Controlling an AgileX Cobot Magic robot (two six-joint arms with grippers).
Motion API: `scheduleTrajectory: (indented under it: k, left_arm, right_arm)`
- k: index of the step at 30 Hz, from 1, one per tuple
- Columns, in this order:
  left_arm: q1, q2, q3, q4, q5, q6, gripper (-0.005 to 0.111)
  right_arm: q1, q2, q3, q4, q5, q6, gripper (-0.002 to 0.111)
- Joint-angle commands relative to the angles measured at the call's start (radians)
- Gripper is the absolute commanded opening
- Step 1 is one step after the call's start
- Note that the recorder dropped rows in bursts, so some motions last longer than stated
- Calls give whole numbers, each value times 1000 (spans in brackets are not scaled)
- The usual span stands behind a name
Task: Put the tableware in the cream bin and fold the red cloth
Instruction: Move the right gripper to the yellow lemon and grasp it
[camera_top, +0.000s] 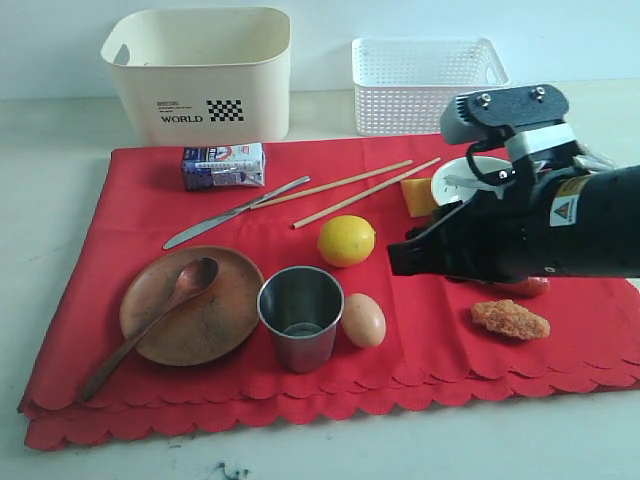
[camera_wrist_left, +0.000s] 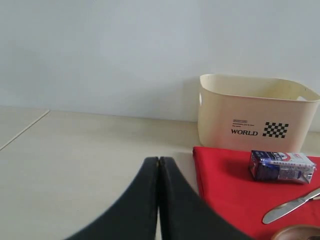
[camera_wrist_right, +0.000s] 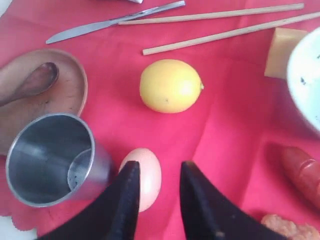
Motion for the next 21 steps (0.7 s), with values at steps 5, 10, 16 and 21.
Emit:
scheduleTrajectory:
  k: [5,10,16,21]
  left_arm:
    - [1,-7,2,0,-3,0,2]
    - [1,-7,2,0,-3,0,2]
    - [1,-7,2,0,-3,0,2]
    - [1,-7,2,0,-3,0,2]
  right_arm:
    - [28,107,-90,-12,41,-103,44]
    - [28,212,-153,-14,39,-112,52]
    - [26,312,-221,-70,37,-112,71]
    - [22,372,-288,-143,37,-112,75]
